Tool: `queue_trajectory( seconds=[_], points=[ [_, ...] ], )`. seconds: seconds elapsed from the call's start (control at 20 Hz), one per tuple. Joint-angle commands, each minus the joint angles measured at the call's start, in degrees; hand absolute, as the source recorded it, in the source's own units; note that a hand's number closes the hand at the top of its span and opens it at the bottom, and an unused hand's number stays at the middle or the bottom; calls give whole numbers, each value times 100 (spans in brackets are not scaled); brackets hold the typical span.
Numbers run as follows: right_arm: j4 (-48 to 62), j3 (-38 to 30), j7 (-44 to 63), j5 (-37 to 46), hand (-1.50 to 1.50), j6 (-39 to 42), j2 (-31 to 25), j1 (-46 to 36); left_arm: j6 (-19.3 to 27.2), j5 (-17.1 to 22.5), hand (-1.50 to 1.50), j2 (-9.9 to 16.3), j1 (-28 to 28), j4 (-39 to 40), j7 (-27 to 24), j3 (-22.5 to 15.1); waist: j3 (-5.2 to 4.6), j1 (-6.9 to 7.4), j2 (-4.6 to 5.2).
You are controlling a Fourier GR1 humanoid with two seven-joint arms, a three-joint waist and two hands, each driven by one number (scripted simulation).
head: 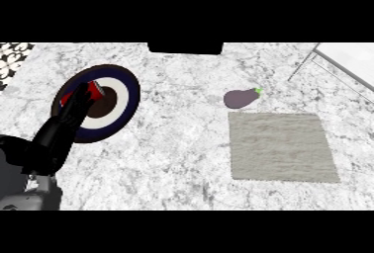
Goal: Pick the tomato from the placemat and place it in the tiered shelf
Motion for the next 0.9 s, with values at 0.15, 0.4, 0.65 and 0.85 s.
queue_trajectory(
  seconds=[0.15, 0.4, 0.65, 0.85],
  points=[
    [141, -260, -68, -349, 150, 70, 22, 359, -9, -66, 0, -26, -11, 152, -183, -1, 3, 8, 22],
    [-137, -80, 828, -153, 150, -210, -41, 592, 172, -199, 0, -163, 89, 134, -168, -51, -2, -100, -29],
    [-402, 293, 2071, 395, 150, -274, -361, 609, -122, 132, 0, 199, -4, 157, -89, 326, -9, -139, -60],
    [781, 736, 1432, 816, -150, 2280, -564, 598, -36, -83, 0, 35, 115, 182, -212, 77, -26, -145, -70]
  ],
)
